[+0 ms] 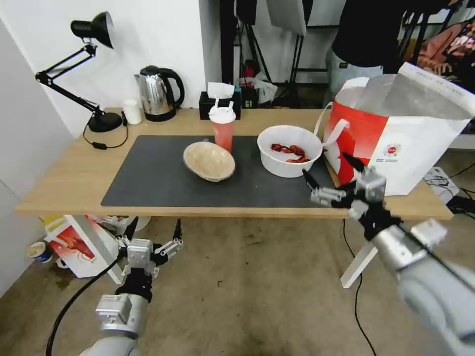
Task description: Pick up the trash from the table and place it into the takeout bag.
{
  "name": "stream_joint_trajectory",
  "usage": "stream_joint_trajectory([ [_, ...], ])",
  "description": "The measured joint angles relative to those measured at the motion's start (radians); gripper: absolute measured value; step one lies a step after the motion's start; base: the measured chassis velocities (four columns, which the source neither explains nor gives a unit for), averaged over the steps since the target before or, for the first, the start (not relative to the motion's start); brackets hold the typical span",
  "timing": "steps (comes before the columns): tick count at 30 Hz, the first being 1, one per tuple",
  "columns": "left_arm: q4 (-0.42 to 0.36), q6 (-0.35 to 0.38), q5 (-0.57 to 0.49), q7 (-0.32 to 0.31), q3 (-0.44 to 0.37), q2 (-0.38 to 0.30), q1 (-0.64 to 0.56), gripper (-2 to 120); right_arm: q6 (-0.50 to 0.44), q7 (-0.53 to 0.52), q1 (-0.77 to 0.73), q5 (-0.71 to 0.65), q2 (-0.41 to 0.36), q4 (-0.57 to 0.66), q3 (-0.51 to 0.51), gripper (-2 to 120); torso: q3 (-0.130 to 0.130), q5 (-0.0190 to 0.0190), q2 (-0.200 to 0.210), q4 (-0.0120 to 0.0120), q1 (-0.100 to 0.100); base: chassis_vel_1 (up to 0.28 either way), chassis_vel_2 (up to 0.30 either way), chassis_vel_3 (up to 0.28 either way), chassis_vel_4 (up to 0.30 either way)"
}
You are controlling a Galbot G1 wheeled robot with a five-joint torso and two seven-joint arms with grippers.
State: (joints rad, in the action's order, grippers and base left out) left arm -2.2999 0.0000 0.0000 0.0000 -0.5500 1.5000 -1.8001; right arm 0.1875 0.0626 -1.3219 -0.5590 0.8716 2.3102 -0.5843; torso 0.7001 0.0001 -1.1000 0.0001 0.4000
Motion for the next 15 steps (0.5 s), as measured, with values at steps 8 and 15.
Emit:
stream_joint_trajectory([
  [8, 0.000, 0.000, 0.000, 0.000, 0.000, 0.000, 0.000, 100, 0.022, -0.007, 0.274, -0.184, -0.182, -0.083, 0.121, 100, 0.000, 0.0001, 0.000, -0.0003, 0.000, 0.000, 0.000, 0.000, 0.000],
  [15, 0.000, 0.000, 0.000, 0.000, 0.000, 0.000, 0.000, 100, 0.060, 0.108, 0.664, -0.394, -0.277, -0.249, 0.364, 100, 0.000, -0.0005, 0.000, 0.0001, 0.000, 0.000, 0.000, 0.000, 0.000],
])
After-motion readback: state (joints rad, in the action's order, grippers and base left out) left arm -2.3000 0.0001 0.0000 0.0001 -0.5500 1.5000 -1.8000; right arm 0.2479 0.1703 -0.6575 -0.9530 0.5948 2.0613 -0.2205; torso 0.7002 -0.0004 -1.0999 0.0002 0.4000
